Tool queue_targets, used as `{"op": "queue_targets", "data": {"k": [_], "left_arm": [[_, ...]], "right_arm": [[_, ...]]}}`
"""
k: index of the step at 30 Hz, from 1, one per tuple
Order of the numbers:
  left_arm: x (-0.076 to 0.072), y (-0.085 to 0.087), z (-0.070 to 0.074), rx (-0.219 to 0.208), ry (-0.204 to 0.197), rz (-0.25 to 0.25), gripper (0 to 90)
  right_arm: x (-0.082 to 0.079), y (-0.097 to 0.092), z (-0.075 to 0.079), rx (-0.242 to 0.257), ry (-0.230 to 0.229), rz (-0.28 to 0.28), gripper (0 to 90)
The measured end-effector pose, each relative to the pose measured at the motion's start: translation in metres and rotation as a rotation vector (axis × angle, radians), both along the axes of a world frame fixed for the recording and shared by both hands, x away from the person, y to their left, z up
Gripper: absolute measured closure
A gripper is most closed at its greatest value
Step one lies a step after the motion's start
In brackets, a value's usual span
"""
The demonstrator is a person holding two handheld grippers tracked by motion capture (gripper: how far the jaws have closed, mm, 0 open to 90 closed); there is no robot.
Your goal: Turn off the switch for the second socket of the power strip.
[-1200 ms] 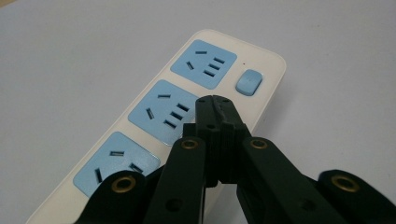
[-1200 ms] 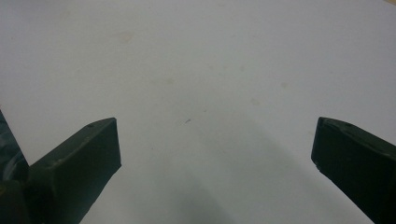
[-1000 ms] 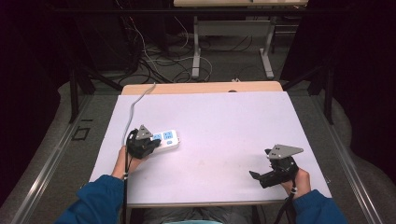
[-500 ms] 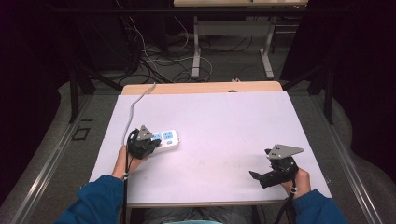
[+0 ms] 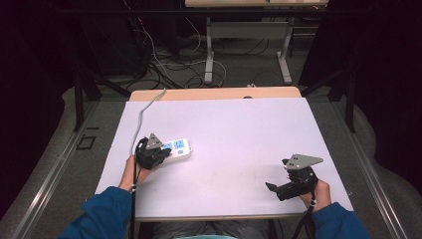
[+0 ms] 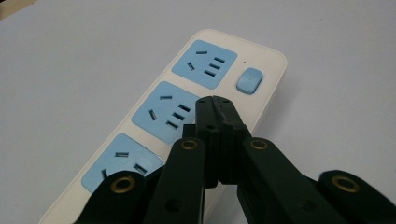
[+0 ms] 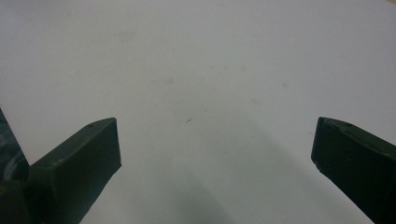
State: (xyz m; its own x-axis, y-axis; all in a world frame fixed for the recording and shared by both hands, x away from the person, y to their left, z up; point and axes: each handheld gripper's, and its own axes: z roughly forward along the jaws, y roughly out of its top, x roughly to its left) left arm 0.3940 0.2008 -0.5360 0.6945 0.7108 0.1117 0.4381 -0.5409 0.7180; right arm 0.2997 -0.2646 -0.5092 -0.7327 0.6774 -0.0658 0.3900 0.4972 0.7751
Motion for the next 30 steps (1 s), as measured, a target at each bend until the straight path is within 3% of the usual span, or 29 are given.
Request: {"op": "queue_targets", "data": {"k": [7, 12, 13, 24, 30], "left_arm": [[0.000, 0.000, 0.001, 0.009, 0.010, -0.001, 90.0], [0.000, 0.001, 0.006, -0.019, 0.003, 0.007, 89.4], [0.001, 0.002, 0.007, -0.016, -0.002, 0.003, 84.9], [0.000, 0.004, 0.017, -0.070, -0.027, 0.021, 72.1], [0.000, 0.004, 0.021, -0.065, -0.024, 0.038, 49.7]], "right_arm": [[0.000, 0.000, 0.000, -0.001, -0.001, 0.004, 0.8], [0.000, 0.000, 0.000, 0.001, -0.001, 0.001, 0.8], [0.000, 0.000, 0.000, 0.001, 0.000, 0.001, 0.8], [0.000, 0.001, 0.000, 0.000, -0.001, -0.005, 0.8], [0.000, 0.000, 0.000, 0.000, 0.003, 0.001, 0.8]]}}
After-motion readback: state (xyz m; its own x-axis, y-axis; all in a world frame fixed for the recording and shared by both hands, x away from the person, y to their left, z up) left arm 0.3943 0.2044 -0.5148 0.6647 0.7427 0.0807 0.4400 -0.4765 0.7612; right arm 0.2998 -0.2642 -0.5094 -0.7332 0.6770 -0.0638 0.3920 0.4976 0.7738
